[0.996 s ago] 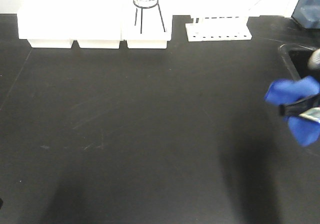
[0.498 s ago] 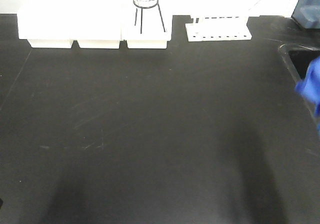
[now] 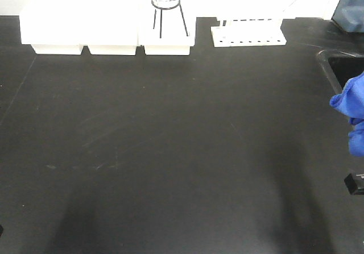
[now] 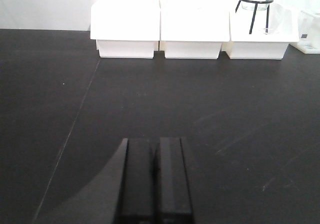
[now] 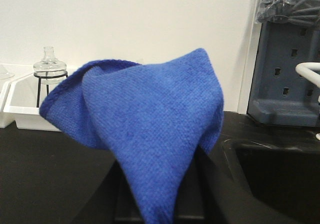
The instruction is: Wipe right workspace with blue cloth
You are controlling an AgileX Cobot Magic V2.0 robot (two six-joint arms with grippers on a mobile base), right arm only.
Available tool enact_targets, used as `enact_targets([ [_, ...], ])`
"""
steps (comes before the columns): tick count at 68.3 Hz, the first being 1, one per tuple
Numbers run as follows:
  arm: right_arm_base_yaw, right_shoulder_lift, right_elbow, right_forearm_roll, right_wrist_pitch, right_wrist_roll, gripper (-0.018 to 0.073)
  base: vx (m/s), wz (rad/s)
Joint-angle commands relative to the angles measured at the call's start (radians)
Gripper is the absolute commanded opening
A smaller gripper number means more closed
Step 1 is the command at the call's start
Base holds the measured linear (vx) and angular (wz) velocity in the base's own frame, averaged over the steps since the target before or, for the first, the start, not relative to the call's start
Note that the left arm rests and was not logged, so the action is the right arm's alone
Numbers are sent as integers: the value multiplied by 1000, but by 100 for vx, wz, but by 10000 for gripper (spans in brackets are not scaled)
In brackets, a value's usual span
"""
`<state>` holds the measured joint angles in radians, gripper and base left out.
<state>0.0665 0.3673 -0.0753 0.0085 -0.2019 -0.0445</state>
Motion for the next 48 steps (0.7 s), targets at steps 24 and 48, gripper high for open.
enact_targets([
  [24,-4,12,-29,-8,-94,-7,0,0,0],
  [48,-4,12,-29,-8,-94,-7,0,0,1],
])
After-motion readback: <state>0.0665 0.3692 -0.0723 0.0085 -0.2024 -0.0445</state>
